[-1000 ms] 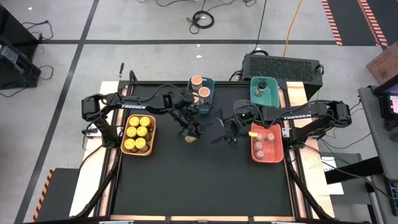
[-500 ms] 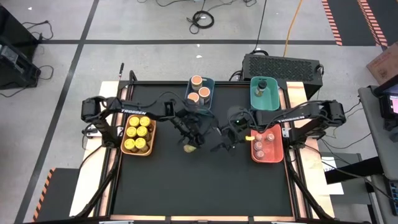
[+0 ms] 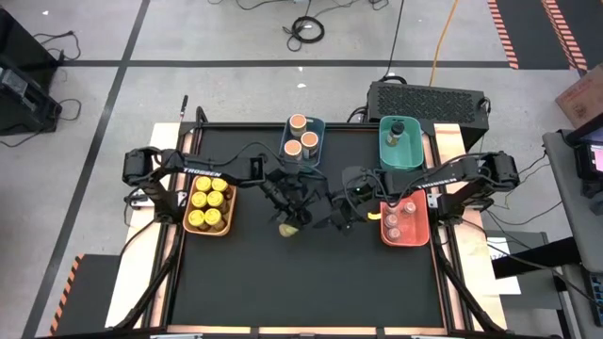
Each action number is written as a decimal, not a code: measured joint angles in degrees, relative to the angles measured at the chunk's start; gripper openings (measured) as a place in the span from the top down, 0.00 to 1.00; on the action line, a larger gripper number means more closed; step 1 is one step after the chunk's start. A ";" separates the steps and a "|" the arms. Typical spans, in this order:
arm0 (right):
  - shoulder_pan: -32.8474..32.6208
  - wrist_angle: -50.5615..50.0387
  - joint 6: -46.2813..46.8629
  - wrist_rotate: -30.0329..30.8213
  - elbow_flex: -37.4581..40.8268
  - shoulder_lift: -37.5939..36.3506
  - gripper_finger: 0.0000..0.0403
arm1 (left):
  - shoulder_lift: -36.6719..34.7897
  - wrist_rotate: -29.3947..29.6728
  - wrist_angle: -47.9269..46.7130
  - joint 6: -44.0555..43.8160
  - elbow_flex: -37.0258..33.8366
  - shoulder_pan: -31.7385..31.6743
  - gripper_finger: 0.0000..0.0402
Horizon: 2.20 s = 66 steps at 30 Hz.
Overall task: Sort spices by type
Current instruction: Put the black seasoning bottle into the light green bin
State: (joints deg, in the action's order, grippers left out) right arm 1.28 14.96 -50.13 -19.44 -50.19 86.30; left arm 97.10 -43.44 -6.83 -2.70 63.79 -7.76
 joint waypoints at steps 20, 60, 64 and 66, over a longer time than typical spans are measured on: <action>4.54 -8.57 18.91 0.04 0.00 -15.73 0.14 | -9.38 14.64 -1.96 20.71 0.02 -4.24 0.47; 5.01 9.74 15.04 -8.08 -0.11 -1.22 0.18 | -8.74 15.21 5.14 22.52 -0.09 0.64 0.47; 5.01 9.57 14.93 -7.93 -0.11 -1.18 0.26 | -8.72 15.21 4.81 22.49 -0.09 0.63 0.47; 5.01 9.57 14.97 -7.84 -0.11 -1.16 0.30 | -8.72 15.21 4.60 22.52 -0.09 0.63 0.47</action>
State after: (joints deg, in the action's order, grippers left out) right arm 6.28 24.53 -35.16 -27.29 -50.30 85.14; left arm 88.38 -28.23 -2.23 19.81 63.70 -7.14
